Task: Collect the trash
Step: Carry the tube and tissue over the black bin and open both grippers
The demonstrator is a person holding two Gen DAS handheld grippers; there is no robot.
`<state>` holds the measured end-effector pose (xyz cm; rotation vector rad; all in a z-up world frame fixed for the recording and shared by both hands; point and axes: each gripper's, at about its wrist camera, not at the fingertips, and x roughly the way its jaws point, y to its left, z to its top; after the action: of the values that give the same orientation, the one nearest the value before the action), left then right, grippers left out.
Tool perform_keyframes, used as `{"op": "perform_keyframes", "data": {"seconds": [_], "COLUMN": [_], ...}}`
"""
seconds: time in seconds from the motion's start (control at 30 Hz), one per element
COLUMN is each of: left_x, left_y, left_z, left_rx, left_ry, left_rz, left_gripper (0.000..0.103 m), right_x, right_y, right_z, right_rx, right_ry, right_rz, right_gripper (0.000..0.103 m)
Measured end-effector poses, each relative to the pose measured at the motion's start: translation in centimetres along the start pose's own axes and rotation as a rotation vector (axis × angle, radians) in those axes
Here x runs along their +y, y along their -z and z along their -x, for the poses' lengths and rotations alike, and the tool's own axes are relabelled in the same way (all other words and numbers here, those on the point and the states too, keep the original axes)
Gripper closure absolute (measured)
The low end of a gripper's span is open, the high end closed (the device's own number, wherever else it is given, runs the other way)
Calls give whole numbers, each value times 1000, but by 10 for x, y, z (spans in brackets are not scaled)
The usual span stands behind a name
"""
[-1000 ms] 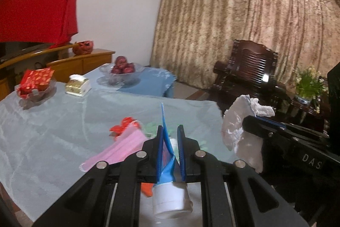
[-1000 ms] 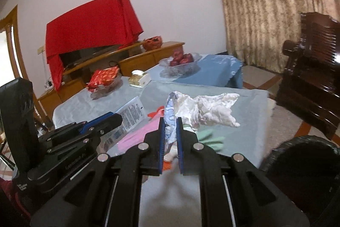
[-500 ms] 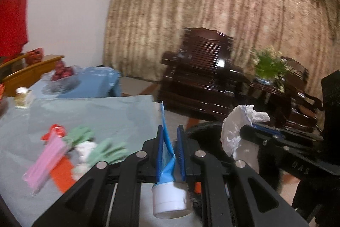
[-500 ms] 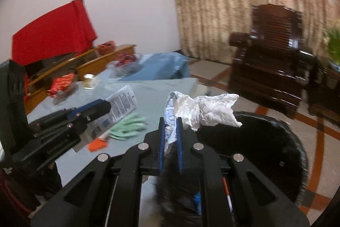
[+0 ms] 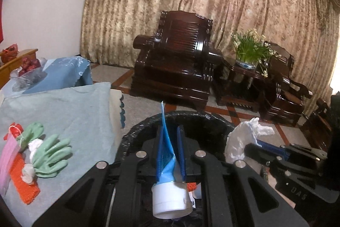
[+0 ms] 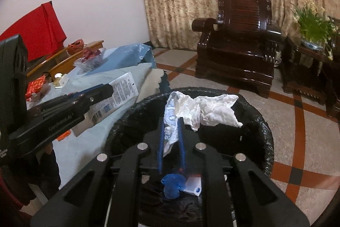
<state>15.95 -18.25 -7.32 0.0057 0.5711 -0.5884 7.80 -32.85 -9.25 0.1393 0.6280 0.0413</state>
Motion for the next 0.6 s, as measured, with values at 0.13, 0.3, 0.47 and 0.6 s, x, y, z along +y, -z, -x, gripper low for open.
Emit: {"op": "perform_keyframes", "data": {"seconds": [0.13, 0.3, 0.47, 0.6], "left_x": [-1, 9, 31, 55], "left_y": [-1, 2, 5, 10], "left_z": [-10, -4, 12, 33], "left_rx": [29, 16, 5, -20], "left_ry": [29, 28, -14, -79], "left_rz": [14, 41, 76, 85], "left_gripper": [84, 38, 22, 18], "right_x": [-6, -8, -6, 9], "right_y": [6, 14, 17, 15], "right_z": [-4, -1, 1, -3], "right_rx": [22, 22, 24, 31], "right_ry": [37, 91, 94, 65], "right_rz": [5, -8, -35, -41], "right_gripper": [73, 26, 8, 8]}}
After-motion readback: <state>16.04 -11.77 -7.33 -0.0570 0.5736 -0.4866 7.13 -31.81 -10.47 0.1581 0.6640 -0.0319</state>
